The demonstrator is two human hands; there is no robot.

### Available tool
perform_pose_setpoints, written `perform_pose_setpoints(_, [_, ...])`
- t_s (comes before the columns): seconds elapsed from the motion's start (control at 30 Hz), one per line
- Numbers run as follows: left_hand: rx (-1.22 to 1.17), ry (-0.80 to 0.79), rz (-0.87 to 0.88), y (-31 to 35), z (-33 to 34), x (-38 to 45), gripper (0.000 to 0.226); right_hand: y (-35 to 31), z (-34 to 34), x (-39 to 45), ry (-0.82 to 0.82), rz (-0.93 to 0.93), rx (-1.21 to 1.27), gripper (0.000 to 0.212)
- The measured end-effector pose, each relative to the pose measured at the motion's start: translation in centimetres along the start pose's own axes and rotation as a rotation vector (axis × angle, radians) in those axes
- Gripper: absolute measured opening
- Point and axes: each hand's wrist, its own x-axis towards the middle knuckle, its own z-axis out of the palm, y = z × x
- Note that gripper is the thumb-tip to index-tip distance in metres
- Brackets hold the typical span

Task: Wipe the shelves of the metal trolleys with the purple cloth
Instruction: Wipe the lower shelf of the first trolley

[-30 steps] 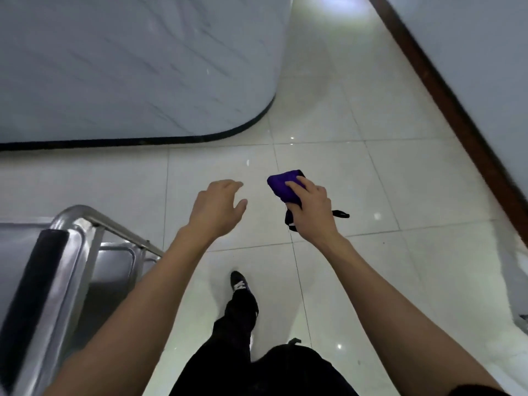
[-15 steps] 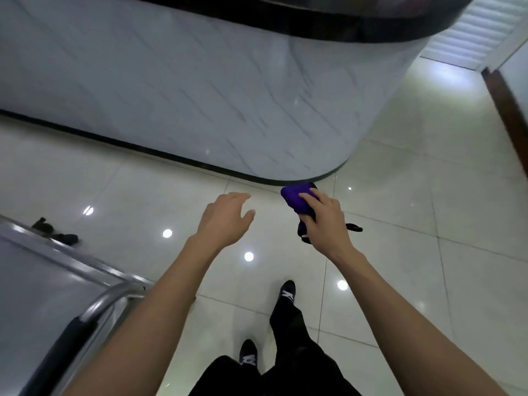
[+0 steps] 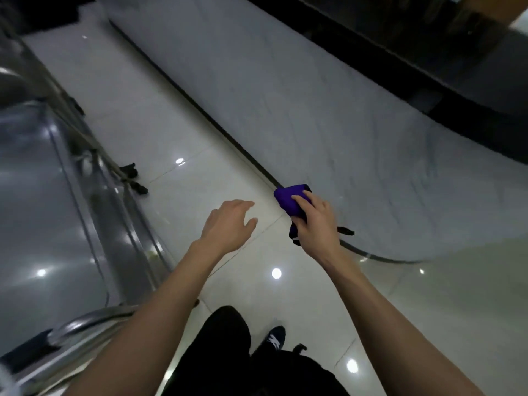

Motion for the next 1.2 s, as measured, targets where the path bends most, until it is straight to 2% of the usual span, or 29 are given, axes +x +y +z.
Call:
perform_pose_setpoints(0.23, [-0.113, 0.15, -0.302, -8.3, -2.7, 5.3, 0.053, -5.8, 4.4, 13.0, -0.235, -0.283, -0.067, 0.05])
perform_pose_setpoints(0.47, [-0.255, 0.273, -0.472, -15.5, -7.2, 9.6, 0.052, -14.0, 7.7, 22.7, -0.318, -0.498, -0.15, 0.051])
perform_pose_setpoints(0.73, [-0.408, 0.417, -0.732, -22.0, -9.8, 9.2, 0.052, -23.5, 12.4, 30.9, -0.455, -0.759, -0.18, 0.052])
perform_pose_setpoints(1.0, [-0.532, 0.535, -1.105, -25.5, -7.9, 9.3, 0.047, -31.3, 20.8, 37.5, -0.744, -1.098, -0.227, 0.049])
perform_pose_setpoints(1.1, [-0.61, 0.577, -1.299, -24.8, -6.7, 10.1, 0.048, -33.3, 23.6, 39.9, -0.894, -1.208, -0.264, 0.048])
perform_pose_setpoints(1.2, [-0.692, 0.654, -1.451, -23.0, -5.3, 11.0, 0.049, -35.0, 25.9, 41.2, -0.977, -1.327, -0.303, 0.049])
